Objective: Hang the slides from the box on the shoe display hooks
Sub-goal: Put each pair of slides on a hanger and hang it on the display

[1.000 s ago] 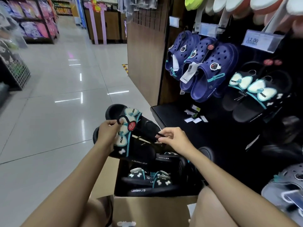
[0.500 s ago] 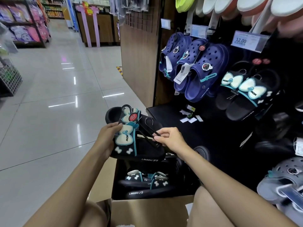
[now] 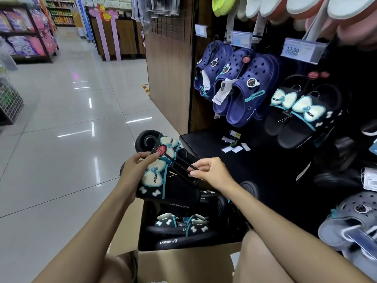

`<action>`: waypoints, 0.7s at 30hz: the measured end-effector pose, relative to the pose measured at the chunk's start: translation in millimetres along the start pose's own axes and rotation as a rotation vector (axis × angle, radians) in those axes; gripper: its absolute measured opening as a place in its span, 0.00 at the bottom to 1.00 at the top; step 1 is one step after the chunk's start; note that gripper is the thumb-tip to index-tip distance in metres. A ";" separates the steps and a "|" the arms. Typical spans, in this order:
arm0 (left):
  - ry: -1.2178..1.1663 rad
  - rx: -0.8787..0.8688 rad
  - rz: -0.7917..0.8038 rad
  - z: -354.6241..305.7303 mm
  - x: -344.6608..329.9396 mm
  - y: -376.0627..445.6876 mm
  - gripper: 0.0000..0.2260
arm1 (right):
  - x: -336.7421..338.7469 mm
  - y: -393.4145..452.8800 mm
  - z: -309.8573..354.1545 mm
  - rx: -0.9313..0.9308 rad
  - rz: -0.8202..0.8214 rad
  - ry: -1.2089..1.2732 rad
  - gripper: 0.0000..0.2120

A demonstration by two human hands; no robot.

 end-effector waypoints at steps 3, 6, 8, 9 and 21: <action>0.104 -0.055 -0.070 -3.8 -2.8 -4.9 0.17 | -0.2 -3.6 3.3 0.017 0.042 -0.022 0.07; 0.154 -0.088 -0.091 -2.5 -5.3 -6.2 0.17 | -3.6 -7.7 6.3 0.007 0.127 -0.001 0.07; 0.160 -0.092 -0.059 -0.2 -7.4 -6.2 0.16 | -5.8 -9.9 7.6 -0.002 0.157 0.012 0.06; 0.157 -0.087 -0.049 1.5 -8.5 -5.2 0.16 | -6.1 -10.7 8.2 -0.008 0.159 0.016 0.07; 0.286 -0.208 -0.064 11.2 -12.3 -0.1 0.17 | -9.0 -13.6 9.2 -0.019 0.202 0.016 0.13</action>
Point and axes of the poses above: each hand's wrist, its own y-axis towards the middle knuckle, its own x-axis out of the back of the hand, z = x × y, the point moved 3 cm from there along y, towards the middle knuckle, and after that the axes turned 3 degrees about -x, right-handed, at the moved point
